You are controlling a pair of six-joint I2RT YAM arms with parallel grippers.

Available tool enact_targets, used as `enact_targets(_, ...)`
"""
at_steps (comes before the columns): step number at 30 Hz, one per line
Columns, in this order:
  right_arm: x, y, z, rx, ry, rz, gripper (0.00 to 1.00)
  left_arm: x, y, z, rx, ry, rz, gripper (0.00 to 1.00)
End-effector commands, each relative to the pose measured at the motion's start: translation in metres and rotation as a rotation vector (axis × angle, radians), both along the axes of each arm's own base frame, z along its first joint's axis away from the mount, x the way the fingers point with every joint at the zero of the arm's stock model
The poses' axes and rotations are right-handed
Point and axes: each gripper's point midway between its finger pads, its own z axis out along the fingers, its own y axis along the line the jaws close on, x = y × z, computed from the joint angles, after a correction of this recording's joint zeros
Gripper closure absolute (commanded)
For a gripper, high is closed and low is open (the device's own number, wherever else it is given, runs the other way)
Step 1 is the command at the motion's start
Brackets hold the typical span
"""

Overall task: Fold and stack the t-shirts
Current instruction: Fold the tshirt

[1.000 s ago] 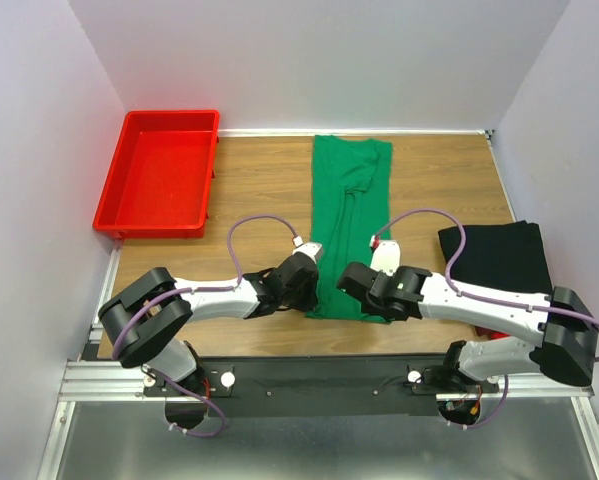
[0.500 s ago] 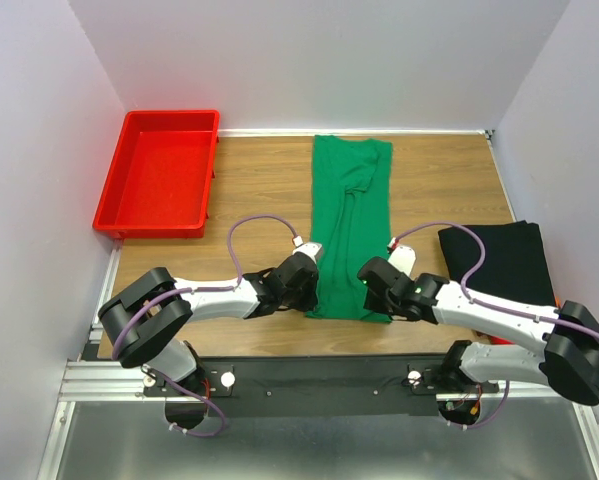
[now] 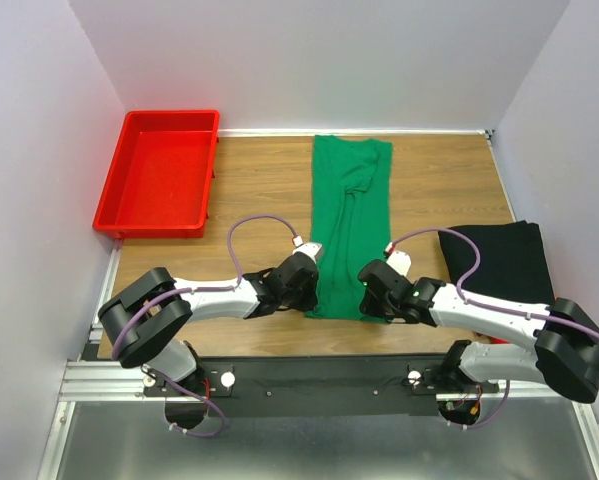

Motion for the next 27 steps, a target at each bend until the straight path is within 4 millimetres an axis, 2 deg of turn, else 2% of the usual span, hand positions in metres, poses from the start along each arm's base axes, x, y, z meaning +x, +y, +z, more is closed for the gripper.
enact_targets(1, -0.008, -0.002, -0.01, 0.019, 0.039, -0.018, 0.58, -0.003, 0.01, -0.003, 0.039, 0.005, -0.005, 1.0)
enact_targets(5, -0.009, 0.0, -0.007, 0.039, 0.037, -0.02, 0.68, -0.002, 0.01, -0.002, 0.037, 0.004, -0.004, 1.0)
enact_targets(13, -0.001, 0.005, 0.017, 0.058, -0.004, -0.007, 0.91, -0.003, 0.011, -0.003, 0.041, 0.005, -0.005, 1.0)
enact_targets(15, 0.002, 0.001, 0.022, 0.026, -0.011, -0.013, 0.93, -0.003, 0.011, -0.001, 0.037, 0.002, -0.005, 1.0)
enact_targets(16, 0.002, -0.008, 0.024, -0.019, -0.015, -0.022, 0.93, -0.003, 0.011, -0.001, 0.036, 0.002, -0.005, 1.0)
enact_targets(18, 0.008, -0.008, 0.038, -0.046, -0.036, -0.01, 0.94, -0.002, 0.011, 0.0, 0.035, 0.0, -0.004, 1.0)
enact_targets(19, 0.007, -0.017, 0.037, -0.1, -0.025, -0.015, 0.95, -0.002, 0.011, 0.0, 0.034, -0.001, -0.004, 1.0)
enact_targets(21, 0.011, -0.017, 0.048, -0.128, -0.036, -0.009, 0.96, -0.001, 0.01, 0.001, 0.033, -0.003, -0.006, 1.0)
enact_targets(24, 0.01, -0.028, 0.055, -0.199, -0.026, -0.001, 0.98, -0.001, 0.01, 0.001, 0.033, -0.005, -0.008, 1.0)
enact_targets(27, 0.013, -0.035, 0.075, -0.238, -0.045, -0.007, 0.98, 0.0, 0.009, 0.003, 0.028, -0.009, -0.006, 1.0)
